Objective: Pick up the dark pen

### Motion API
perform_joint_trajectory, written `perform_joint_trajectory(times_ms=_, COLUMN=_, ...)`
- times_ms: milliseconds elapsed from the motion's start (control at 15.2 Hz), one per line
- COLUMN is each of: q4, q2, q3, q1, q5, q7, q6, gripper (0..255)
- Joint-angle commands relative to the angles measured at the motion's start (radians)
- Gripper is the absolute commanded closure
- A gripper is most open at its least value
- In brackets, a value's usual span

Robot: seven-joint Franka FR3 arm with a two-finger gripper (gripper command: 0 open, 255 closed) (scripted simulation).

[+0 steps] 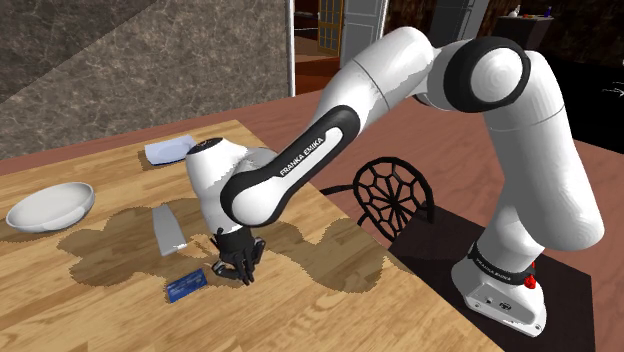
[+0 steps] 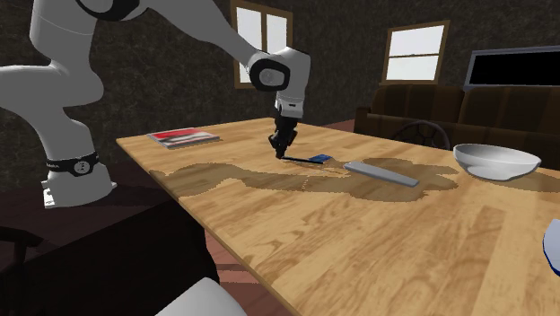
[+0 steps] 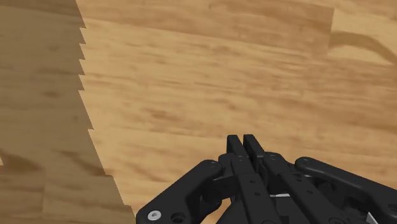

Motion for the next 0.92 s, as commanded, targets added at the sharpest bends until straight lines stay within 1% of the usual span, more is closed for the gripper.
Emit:
perform_joint_trajectory(times_ms=0, q4=0.004, q2=-0.017, q3=0.006, q1=-0.004, q5=0.007, q7=-0.001, q6=-0.021, gripper=255)
perform_joint_trajectory(times_ms=726, q4=0.042, q2=-0.095, q3=0.029, q1=-0.02, q5=0.038, q7=-0.003, q6=-0.132, gripper=255)
perform_joint_trajectory(times_ms=858, q4=0.043, q2=-0.096, q3=0.029, q1=-0.02, q5=0.039, q7=-0.003, q6=-0.133, gripper=255)
